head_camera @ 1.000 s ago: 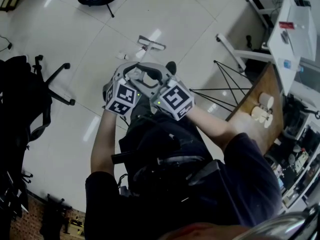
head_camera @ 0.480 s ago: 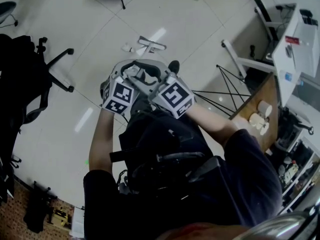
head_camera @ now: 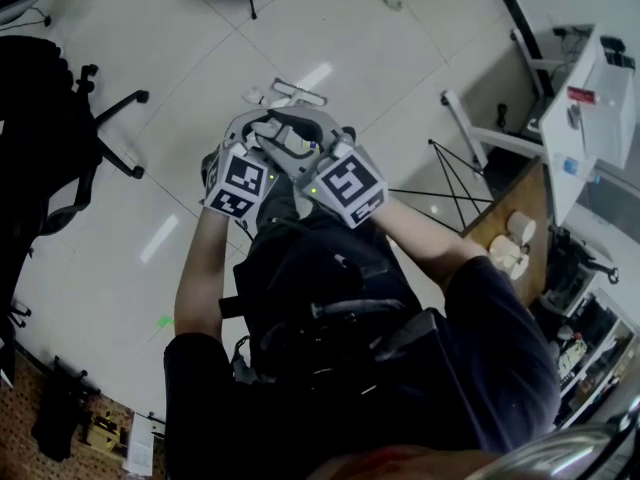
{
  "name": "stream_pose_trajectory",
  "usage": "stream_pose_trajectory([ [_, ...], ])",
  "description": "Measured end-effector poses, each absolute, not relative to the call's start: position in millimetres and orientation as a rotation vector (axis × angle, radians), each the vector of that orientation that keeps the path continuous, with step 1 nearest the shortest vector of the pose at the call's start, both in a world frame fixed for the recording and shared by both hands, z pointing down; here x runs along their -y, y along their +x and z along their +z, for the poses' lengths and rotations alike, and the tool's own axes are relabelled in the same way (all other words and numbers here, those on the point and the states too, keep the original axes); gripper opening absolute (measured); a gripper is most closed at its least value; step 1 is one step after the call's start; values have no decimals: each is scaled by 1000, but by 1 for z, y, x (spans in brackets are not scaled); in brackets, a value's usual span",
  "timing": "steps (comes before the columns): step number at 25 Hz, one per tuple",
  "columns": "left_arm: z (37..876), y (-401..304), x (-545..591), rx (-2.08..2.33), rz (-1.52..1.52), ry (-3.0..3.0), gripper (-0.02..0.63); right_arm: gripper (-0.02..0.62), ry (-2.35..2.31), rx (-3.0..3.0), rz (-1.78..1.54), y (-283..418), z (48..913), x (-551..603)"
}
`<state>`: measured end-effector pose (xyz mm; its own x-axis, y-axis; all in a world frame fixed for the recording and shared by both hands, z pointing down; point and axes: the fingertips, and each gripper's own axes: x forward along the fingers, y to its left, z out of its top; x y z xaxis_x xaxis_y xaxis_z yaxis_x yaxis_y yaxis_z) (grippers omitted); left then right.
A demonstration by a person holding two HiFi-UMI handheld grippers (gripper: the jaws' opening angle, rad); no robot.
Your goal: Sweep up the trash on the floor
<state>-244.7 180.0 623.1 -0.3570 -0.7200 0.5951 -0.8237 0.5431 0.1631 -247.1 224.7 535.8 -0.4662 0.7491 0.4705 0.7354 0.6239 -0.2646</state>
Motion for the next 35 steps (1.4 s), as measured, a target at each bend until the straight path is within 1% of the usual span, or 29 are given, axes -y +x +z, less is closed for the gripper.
stream_pose_trajectory([
  [4,604,-254,-156,2164,208,1315,98,143,-1174,2370,-100,-260,513,-200],
  [8,577,-266,-131,2177,211,1388,98,125,-1176,2476,-155,-274,483,-172],
  [12,528,-276,-103,2238,173,1479,98,117,-1195,2591,-71,-286,433,-139],
  [19,433,-280,-59,2389,262,1533,104,117,-1404,2618,134,-285,340,-86],
  [21,416,-282,-63,2448,242,1499,106,118,-1559,2559,155,-284,327,-88],
  [25,396,-290,-84,2544,65,1392,107,120,-1844,2366,183,-288,313,-106],
  [27,391,-294,-94,2586,18,1323,129,120,-1954,2266,213,-290,308,-117],
  [31,389,-304,-120,2655,59,1188,129,123,-2117,2065,281,-299,305,-149],
  [33,391,-308,-137,2683,89,1125,110,123,-2184,1963,281,-301,309,-166],
  [35,393,-308,-148,2697,107,1068,109,123,-2236,1877,287,-301,312,-177],
])
